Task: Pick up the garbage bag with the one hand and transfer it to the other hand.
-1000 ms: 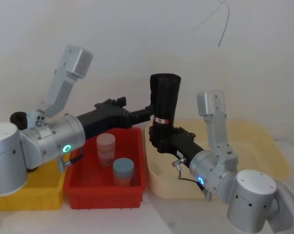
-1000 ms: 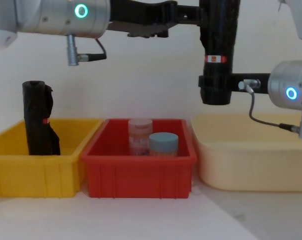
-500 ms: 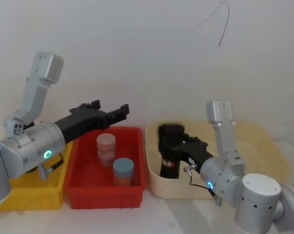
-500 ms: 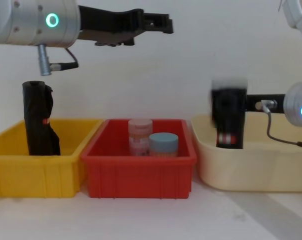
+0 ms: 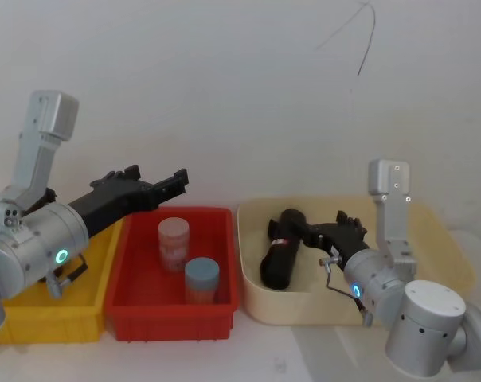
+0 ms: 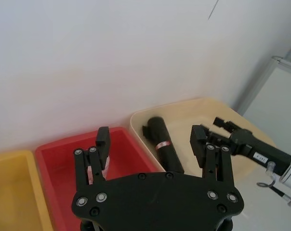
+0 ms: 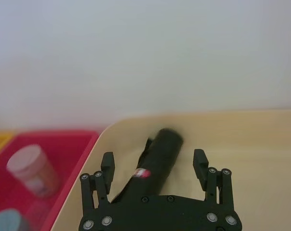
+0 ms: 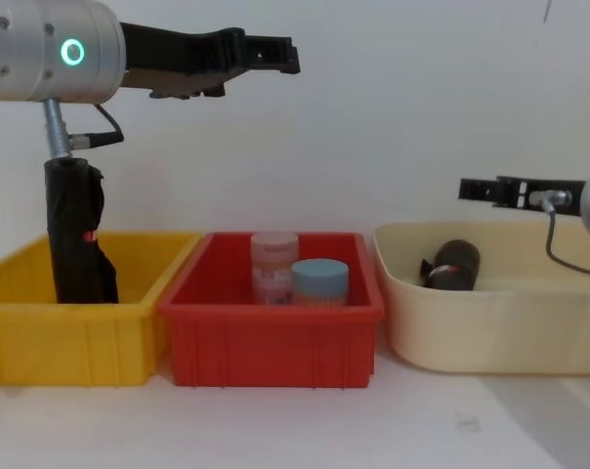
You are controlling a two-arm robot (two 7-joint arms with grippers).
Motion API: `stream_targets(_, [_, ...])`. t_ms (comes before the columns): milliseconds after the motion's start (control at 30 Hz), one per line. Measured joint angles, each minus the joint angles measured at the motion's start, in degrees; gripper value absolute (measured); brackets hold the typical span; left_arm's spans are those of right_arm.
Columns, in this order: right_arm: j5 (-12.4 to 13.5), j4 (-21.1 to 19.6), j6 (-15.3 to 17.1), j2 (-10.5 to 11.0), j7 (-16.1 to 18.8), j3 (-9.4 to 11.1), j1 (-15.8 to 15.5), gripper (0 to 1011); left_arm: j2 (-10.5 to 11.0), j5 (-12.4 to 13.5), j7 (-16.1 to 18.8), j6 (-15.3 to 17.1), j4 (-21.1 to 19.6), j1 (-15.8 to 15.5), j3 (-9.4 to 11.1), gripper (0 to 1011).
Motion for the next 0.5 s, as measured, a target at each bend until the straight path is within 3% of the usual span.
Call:
stream_targets(233, [-0.5,0.5,-3.67,-1.04,-1.95,1.49,0.62,1001,0.05,-0.04,0.58,-0.16,-0.16,0.35,-0.37,1000])
stream_targets(500, [-1.85,-0.74,-6.39,-0.47,-1.21,1.2,0.47,1001,0.09,-0.07,0.97,-0.28,-0.24,0.6,-0.62,1000])
